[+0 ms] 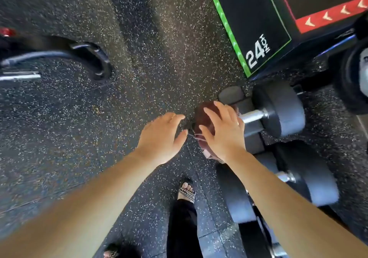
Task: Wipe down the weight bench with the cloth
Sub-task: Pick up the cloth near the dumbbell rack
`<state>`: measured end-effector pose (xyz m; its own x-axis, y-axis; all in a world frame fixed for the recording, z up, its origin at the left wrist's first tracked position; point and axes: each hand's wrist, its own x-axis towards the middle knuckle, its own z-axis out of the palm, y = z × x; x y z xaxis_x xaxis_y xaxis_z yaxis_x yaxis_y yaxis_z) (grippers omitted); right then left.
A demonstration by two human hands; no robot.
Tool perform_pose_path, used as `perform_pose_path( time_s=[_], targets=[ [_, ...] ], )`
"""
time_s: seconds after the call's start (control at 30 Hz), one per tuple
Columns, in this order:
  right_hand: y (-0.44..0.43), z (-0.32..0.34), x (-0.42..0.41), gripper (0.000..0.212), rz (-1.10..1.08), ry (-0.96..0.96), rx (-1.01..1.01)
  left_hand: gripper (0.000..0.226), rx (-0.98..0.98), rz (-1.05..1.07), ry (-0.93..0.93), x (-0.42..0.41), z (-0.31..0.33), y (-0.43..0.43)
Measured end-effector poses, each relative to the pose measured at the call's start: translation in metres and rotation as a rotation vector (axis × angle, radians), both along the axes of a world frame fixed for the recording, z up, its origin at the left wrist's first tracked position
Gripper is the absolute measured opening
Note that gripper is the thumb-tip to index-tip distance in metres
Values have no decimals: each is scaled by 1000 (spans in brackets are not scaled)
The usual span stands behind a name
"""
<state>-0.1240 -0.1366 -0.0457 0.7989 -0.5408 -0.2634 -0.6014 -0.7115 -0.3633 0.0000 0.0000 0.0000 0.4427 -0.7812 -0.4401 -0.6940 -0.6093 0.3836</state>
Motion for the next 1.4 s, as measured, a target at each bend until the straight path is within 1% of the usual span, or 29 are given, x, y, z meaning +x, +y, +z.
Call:
perform_pose_path(
  time_s=[0.1, 0.17, 0.27, 0.33, 0.43, 0.53, 0.7, 0.77, 0.87, 0.97, 1.1, 1.27, 1.4],
  targets=[
    [-6, -19, 4, 54, -53, 42, -40, 48, -27, 52, 17, 9, -18, -7],
    [-7, -31, 5, 57, -76, 77, -42, 47, -3, 77, 29, 13, -28, -10],
    [-12, -44, 8, 68, -123, 133, -65, 47, -4, 98, 43, 14, -40, -12],
    [-13, -49, 8, 80, -174, 187, -38, 47, 8, 94, 56, 14, -46, -12],
    [-14, -53, 5, 88, -237, 163, 27, 47, 22, 83, 72, 13, -51, -12],
    [-14, -53, 3, 81, -267, 110, 49, 47, 45, 80, 83, 15, -50, -11],
    [-11, -41, 0, 59, -306, 25, 39, 47, 27, 62, 81, 23, -32, -12],
    [-6, -27, -1, 55, -293, 11, 27, 47, 11, 63, 71, 29, -18, -11],
    [6, 0, 7, 55, -244, -5, 28, 47, -27, 71, 60, 44, 8, -4],
    [25, 34, 31, 57, -194, -54, 57, 47, -65, 84, 42, 66, 37, 15],
    [64, 82, 84, 58, -163, -129, 118, 47, -118, 125, 20, 108, 73, 59],
    [129, 121, 169, 60, -143, -226, 171, 46, -134, 143, -13, 179, 109, 133],
    [190, 144, 250, 60, -126, -289, 218, 46, -135, 191, -79, 251, 141, 200]
  ],
)
